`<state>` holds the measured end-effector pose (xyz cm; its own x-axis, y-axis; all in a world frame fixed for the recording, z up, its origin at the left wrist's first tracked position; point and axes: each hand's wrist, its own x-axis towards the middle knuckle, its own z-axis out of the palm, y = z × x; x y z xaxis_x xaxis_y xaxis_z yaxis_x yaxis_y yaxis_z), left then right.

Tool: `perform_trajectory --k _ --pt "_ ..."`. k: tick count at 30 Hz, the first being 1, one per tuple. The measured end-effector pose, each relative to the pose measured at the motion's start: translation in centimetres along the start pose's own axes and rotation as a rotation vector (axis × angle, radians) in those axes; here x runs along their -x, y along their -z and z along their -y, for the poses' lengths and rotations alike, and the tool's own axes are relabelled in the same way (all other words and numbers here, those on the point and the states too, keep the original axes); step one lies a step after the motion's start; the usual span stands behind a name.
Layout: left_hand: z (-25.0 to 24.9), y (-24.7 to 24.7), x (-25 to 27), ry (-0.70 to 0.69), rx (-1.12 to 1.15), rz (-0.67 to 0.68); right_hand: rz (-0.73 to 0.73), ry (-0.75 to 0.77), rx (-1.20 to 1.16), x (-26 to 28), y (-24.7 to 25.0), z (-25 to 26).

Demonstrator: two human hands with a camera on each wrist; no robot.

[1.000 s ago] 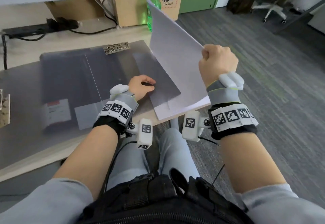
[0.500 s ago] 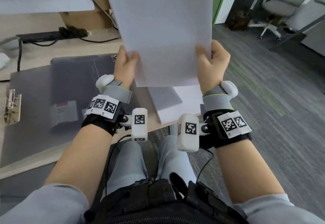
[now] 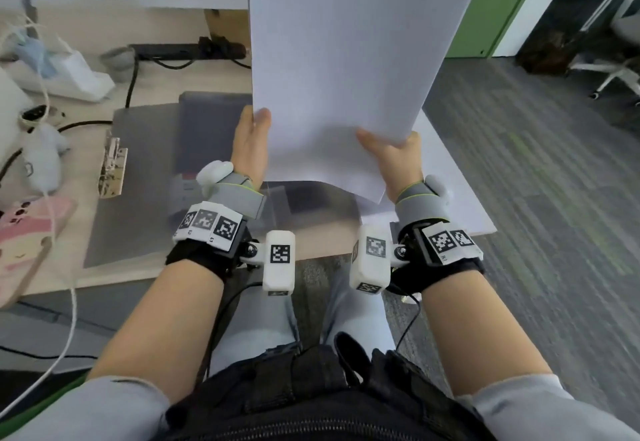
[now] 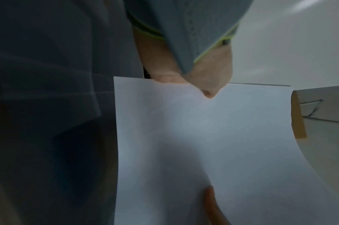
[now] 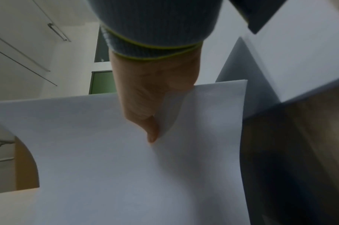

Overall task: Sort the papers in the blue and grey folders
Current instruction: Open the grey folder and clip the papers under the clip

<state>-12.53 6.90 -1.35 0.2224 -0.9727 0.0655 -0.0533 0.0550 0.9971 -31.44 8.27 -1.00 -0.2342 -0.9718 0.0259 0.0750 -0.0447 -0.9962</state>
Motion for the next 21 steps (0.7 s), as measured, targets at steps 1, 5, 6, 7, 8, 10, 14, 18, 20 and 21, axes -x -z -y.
perform_trajectory --k 1,5,6,7,8,10,14,18,20,21 --pt "0.2 0.6 -0.2 -0.014 -0.009 -0.016 0.008 -0.011 -0.002 -0.1 -0.7 0.0" --pt "0.6 3.3 -0.6 0.015 -0.128 -0.124 0.029 -0.033 -0.028 0.3 -3.9 0.1" --pt "0.4 4.5 -0.9 0.016 -0.164 -0.164 0.03 -0.043 -0.027 0.2 -4.9 0.1" --pt "0.3 5.6 -1.2 0.011 -0.2 -0.19 0.04 -0.052 -0.018 0.0 -5.9 0.1" --pt "0.2 6.9 -1.5 0.01 -0.249 -0.206 0.06 -0.06 -0.006 -0.2 -6.8 0.0" --pt "0.4 10.3 -1.9 0.032 -0.356 -0.216 0.131 -0.092 0.037 -0.4 -9.6 -0.6" --pt "2.0 14.6 -1.5 0.09 -0.489 -0.124 0.131 -0.131 0.164 -0.9 -12.8 -2.4" --pt "3.5 18.6 -0.1 0.163 -0.55 -0.12 0.142 -0.151 0.331 -0.4 -16.3 -4.3" --pt "4.2 20.0 0.4 0.202 -0.587 -0.129 0.159 -0.166 0.395 0.0 -17.3 -5.0" --pt "4.6 20.6 0.5 0.225 -0.601 -0.144 0.167 -0.174 0.412 0.2 -17.7 -5.4"
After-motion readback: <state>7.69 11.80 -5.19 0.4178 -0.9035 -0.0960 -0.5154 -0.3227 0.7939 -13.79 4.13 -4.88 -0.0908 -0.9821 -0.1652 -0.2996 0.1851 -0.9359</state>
